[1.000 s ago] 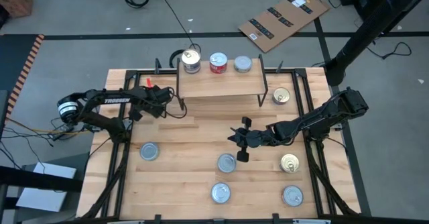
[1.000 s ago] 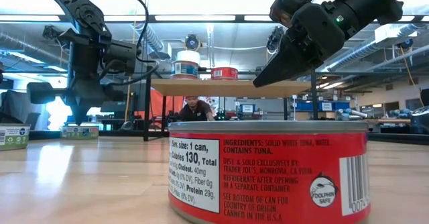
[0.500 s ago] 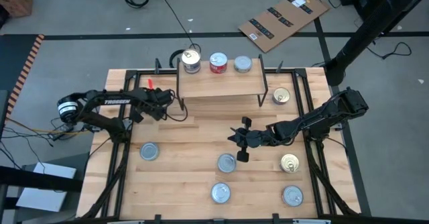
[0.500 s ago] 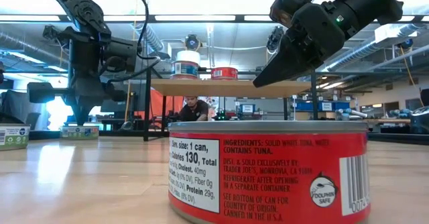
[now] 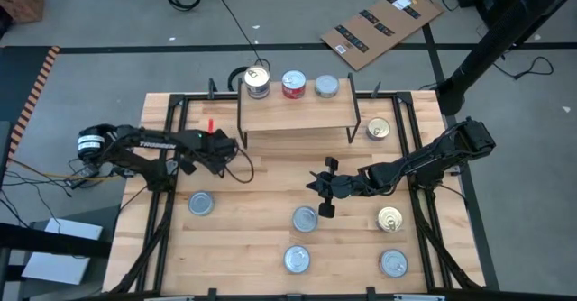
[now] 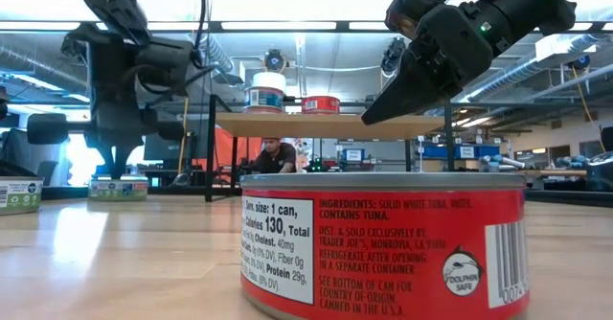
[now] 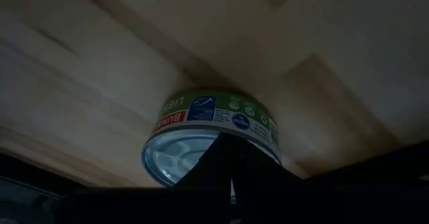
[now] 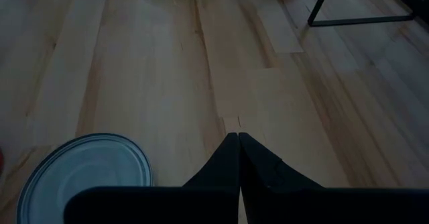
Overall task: Stack canned seafood by type on shelf
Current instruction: Stack the green tuna can on top of the other green tuna can on the shelf
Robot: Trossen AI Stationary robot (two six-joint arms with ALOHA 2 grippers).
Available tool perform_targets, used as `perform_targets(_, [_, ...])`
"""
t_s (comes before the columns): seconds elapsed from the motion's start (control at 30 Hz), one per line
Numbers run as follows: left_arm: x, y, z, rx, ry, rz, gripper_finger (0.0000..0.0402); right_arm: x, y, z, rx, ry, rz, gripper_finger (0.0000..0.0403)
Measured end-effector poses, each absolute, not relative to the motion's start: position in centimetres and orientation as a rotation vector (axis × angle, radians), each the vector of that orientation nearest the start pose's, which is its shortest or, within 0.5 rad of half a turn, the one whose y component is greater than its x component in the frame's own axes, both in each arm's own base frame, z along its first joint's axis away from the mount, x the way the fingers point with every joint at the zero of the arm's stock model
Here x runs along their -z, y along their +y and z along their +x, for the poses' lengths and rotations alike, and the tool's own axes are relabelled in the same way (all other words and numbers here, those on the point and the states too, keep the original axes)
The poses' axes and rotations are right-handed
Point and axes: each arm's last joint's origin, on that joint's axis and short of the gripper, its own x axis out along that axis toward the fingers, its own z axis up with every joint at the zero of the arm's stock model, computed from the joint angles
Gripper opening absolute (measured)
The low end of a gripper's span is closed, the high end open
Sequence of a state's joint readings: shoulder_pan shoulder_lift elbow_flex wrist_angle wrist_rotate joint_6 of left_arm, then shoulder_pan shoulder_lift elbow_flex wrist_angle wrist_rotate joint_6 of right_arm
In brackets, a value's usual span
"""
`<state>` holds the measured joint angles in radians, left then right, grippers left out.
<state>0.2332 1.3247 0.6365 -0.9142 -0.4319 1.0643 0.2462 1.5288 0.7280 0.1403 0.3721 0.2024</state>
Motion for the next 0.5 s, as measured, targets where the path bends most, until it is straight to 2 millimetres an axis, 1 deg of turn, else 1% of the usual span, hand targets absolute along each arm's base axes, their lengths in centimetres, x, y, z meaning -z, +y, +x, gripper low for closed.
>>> perform_targets(0.2, [-15.7, 3.5, 17.7, 0.44, 1.699, 0.998, 0.001, -17.5, 6.2, 29.1, 0.184, 0.613, -0.006, 0.0009])
perform_targets(0.37, [-16.4, 2.1, 18.6, 0.478, 1.616, 0.984, 0.001, -17.5, 6.2, 29.1, 0.184, 0.613, -0.006, 0.0009])
perform_targets(0.5, [-17.0, 1.0, 19.4, 0.5, 1.537, 0.936, 0.001, -17.5, 6.2, 29.1, 0.184, 0.613, -0.006, 0.0009])
